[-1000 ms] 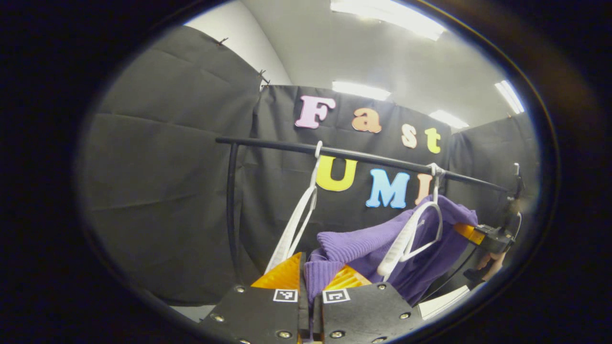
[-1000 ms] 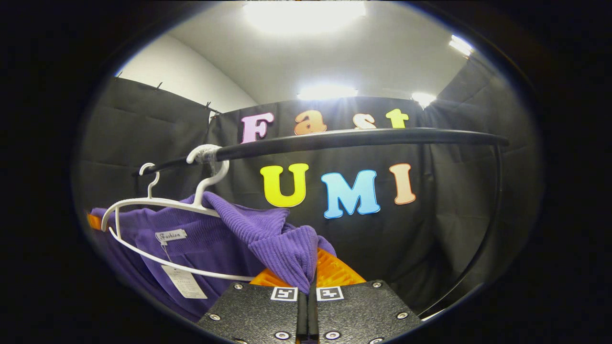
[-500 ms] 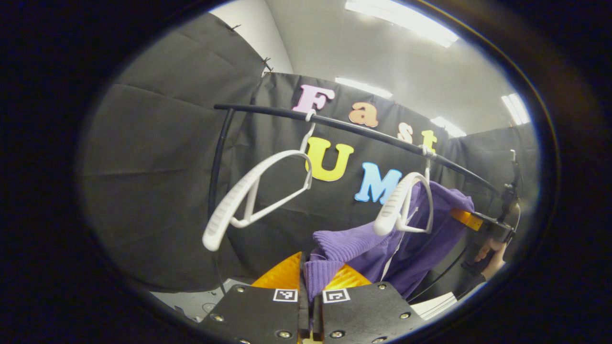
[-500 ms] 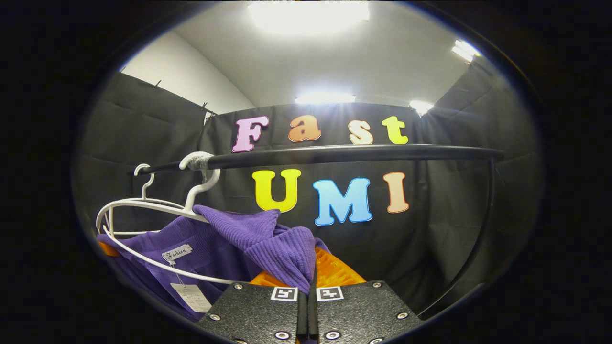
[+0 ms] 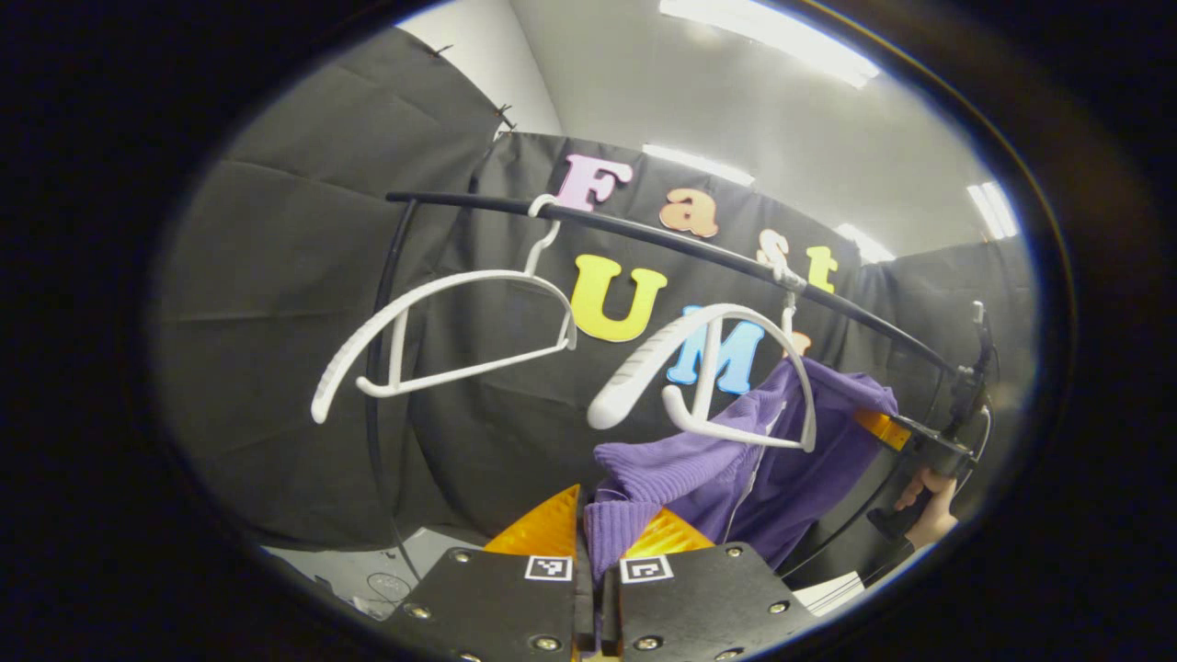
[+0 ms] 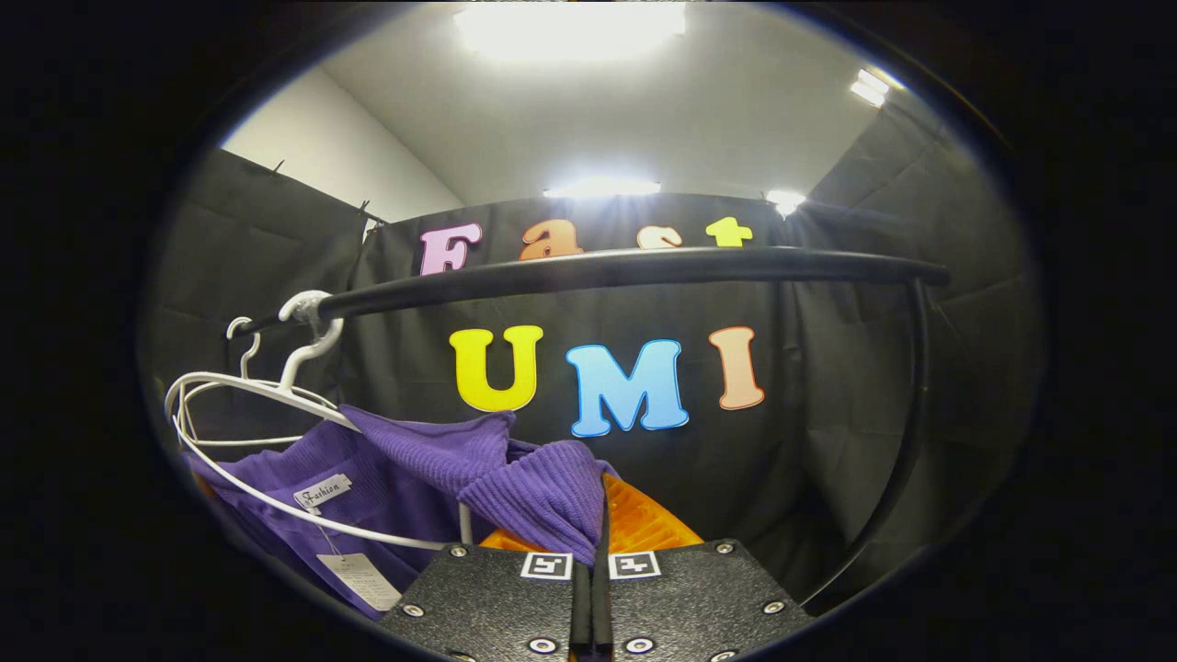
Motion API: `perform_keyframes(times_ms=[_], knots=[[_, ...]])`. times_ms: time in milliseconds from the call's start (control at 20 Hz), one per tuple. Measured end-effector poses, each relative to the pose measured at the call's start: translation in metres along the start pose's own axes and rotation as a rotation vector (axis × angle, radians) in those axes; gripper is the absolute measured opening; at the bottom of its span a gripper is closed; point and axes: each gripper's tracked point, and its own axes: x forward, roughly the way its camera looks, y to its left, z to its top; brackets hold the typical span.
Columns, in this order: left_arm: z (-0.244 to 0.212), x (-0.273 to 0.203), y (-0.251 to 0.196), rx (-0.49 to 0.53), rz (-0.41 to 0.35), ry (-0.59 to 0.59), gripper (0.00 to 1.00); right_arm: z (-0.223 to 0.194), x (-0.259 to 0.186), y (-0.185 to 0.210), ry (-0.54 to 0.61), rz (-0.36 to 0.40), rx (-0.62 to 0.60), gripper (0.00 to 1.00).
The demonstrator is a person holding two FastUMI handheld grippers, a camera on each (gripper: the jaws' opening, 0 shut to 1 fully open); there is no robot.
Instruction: Grasp the clothes on the hanger with both hands and then place them into the laundry hamper below.
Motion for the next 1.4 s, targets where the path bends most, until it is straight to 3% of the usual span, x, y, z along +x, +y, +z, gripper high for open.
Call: perform_keyframes(times_ms=[250,300,400,450,500,750,1000,1150,1200,1400], knots=[[0.0,0.007,-0.02,0.003,0.028,-0.009,0.1,-0.004,0.017,-0.028,-0.009,-0.002,0.001,0.0],[-0.001,0.011,-0.023,0.006,0.031,-0.008,0.04,-0.004,0.019,-0.033,-0.008,-0.001,0.011,0.0],[0.0,0.017,-0.031,0.017,0.045,-0.01,0.04,-0.007,0.028,-0.043,-0.005,0.016,0.038,0.0],[-0.001,0.021,-0.035,0.02,0.052,-0.012,0.1,-0.009,0.029,-0.047,-0.002,0.023,0.051,0.0],[-0.001,0.023,-0.037,0.02,0.058,-0.013,0.04,-0.01,0.03,-0.053,0.002,0.025,0.048,0.0],[-0.003,0.038,-0.064,0.02,0.071,-0.02,0.04,-0.02,0.036,-0.082,0.004,0.023,0.033,0.0],[-0.017,0.056,-0.106,0.044,0.04,0.013,0.04,-0.031,0.035,-0.121,0.034,0.012,0.08,0.0],[-0.024,0.064,-0.126,0.055,0.011,0.026,0.0,-0.033,0.021,-0.119,0.043,0.037,0.07,0.0],[-0.028,0.063,-0.132,0.052,0.001,0.035,0.04,-0.035,0.016,-0.119,0.043,0.039,0.06,0.0],[-0.044,0.062,-0.138,0.052,-0.039,0.073,0.04,-0.042,-0.004,-0.13,0.065,0.011,0.048,0.0]])
